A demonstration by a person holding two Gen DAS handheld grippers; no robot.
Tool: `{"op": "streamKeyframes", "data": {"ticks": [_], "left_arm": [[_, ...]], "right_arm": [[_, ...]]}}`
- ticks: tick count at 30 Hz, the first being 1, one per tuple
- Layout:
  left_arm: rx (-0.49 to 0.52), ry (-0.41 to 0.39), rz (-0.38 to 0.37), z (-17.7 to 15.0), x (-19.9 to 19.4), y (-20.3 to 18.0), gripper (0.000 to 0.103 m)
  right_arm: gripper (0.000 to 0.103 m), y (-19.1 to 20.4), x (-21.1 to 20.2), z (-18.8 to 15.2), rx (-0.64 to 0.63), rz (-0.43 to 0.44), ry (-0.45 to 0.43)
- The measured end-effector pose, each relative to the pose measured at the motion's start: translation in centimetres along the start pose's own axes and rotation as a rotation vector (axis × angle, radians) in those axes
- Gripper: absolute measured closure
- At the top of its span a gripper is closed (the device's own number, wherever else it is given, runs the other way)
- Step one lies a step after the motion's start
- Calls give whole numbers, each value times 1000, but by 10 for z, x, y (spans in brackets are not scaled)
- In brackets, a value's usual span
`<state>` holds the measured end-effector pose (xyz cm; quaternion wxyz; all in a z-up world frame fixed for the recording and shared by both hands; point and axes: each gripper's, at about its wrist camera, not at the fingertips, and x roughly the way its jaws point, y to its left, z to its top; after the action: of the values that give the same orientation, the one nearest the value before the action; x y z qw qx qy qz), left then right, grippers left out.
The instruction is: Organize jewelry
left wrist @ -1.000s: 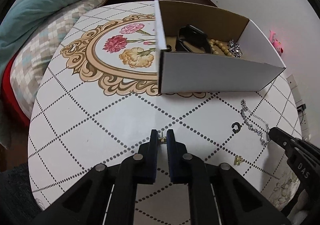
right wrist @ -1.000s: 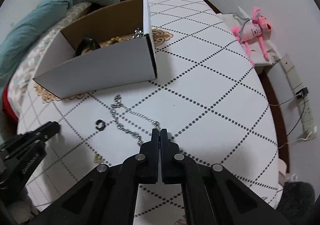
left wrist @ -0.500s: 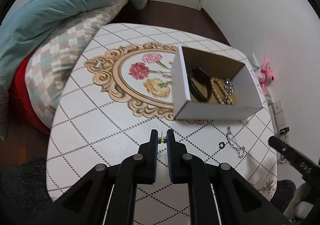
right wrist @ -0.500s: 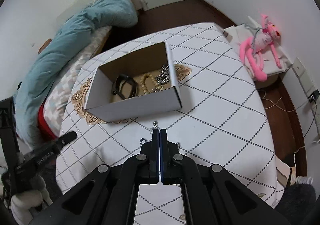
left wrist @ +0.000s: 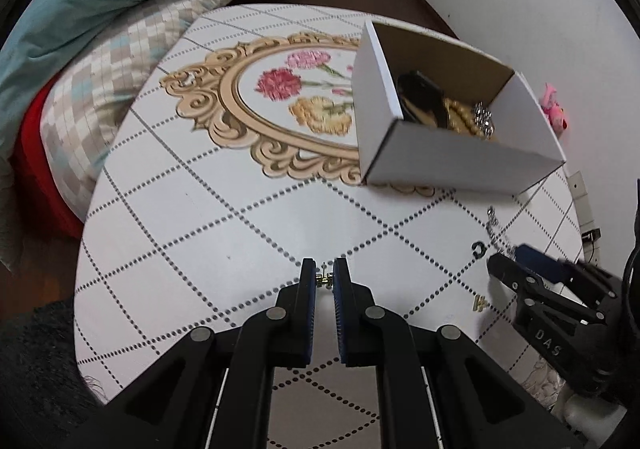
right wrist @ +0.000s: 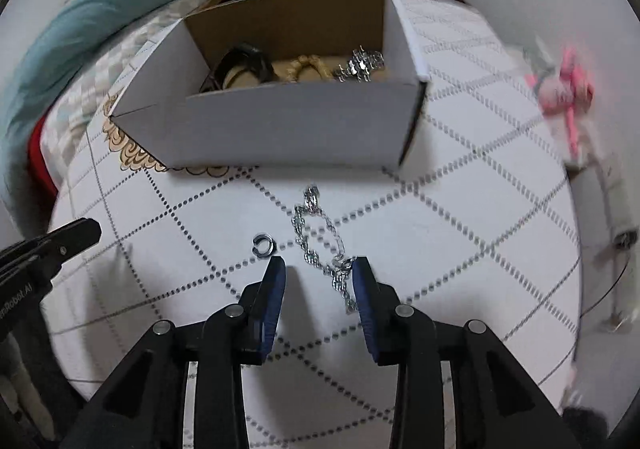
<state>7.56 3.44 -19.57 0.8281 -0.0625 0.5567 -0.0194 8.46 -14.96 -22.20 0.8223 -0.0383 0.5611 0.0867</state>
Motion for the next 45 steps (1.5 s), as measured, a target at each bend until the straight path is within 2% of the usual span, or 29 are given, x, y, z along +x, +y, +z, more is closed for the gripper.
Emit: {"op": "streamKeyframes", "data": {"ticks": [1,3,4,9,15,20,24,28,32,36,40,45], "left_arm": [[1,3,-1,-1,2,-1,97],[3,5,-2,-1,3,-2,97],[3,5,-3,-1,3,-3,97],[6,-15,-15,1,-5,-6,97],[6,-49,-55,12,-24,-11,97],[9,-82,-118,31,-48,-22,97],[20,-84,-188,61,-60,-29,97],[51,-97,-186,95,-61,-36,97],[79,-59,-174,123,-44,-38,97],[102,0,-157,140,-20,-42,97],[125,82,-146,150,3,-48,96],[107,150,-115,159,15,-49,93]], "right_arm": [[68,4,0,0,-15,-17,-4],[97,6,2,-1,-25,-29,-14],[99,5,2,-1,-17,-24,-11],[102,-10,-4,0,78,41,-20],[102,-28,-46,2,173,142,-91],[102,-25,-98,25,165,181,-187],[102,-28,-133,52,162,224,-248],[102,-30,-149,80,138,224,-286],[102,-31,-144,107,125,204,-285],[102,-37,-115,127,123,167,-227],[102,-47,-83,135,136,151,-151],[101,-56,-58,139,150,144,-85]]}}
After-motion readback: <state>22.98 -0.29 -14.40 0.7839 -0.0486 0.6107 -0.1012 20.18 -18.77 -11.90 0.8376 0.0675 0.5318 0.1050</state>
